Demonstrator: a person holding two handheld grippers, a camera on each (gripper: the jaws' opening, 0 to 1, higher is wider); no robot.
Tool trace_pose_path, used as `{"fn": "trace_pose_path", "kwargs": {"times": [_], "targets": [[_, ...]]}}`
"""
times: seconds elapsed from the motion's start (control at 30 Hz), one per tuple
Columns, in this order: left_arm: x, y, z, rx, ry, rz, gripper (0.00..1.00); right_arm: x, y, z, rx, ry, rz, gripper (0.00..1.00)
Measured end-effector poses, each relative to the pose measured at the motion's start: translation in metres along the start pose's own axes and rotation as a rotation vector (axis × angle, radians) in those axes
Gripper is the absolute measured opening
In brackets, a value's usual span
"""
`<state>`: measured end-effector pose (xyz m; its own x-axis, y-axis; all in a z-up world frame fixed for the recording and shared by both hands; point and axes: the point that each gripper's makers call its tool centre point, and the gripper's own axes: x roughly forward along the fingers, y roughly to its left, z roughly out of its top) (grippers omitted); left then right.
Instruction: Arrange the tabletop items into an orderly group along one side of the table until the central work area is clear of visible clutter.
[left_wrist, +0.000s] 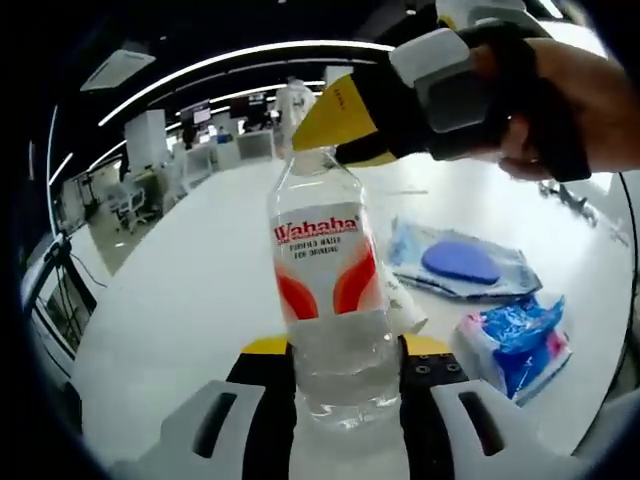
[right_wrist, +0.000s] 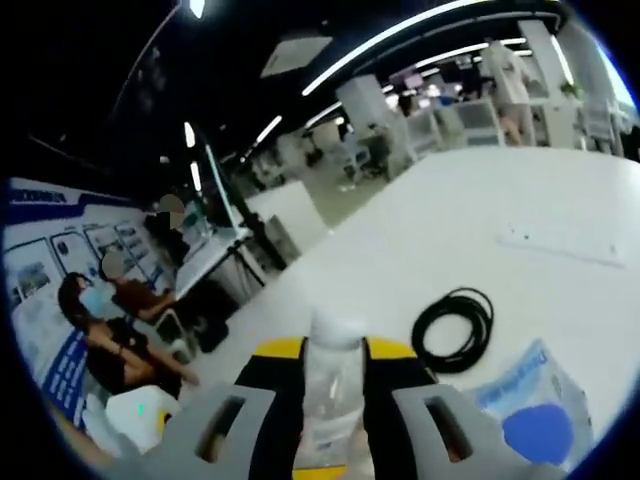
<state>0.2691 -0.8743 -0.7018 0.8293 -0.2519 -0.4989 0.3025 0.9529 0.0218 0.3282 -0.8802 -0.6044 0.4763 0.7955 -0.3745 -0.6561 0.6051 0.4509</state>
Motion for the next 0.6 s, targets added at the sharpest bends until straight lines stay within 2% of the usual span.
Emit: {"fn": "trace_pose_path", "kwargs": {"times": [0.3,0.37,0.53,0.57,0.6], "targets": [[-0.004,0.021,0.024,0.065,-0.077,0.037,0.37,0.006,0.016,0.026,-0.024,-0.082,0.050,0.18],[-0.007,0.026,0.032,0.075,-0.102,0.048,0.37,0.002,0.027,0.036,-0.036,-0.111,0.068,0.18],[-0.016,0.038,0.060,0.122,-0.180,0.075,0.37,-0.008,0.053,0.061,-0.081,-0.183,0.129,0.17],[-0.018,0.041,0.067,0.133,-0.192,0.081,0.37,-0.011,0.052,0.070,-0.144,-0.219,0.107,0.17],[-0.019,0.043,0.072,0.145,-0.204,0.083,0.37,-0.014,0.056,0.073,-0.124,-0.216,0.117,0.17]]}}
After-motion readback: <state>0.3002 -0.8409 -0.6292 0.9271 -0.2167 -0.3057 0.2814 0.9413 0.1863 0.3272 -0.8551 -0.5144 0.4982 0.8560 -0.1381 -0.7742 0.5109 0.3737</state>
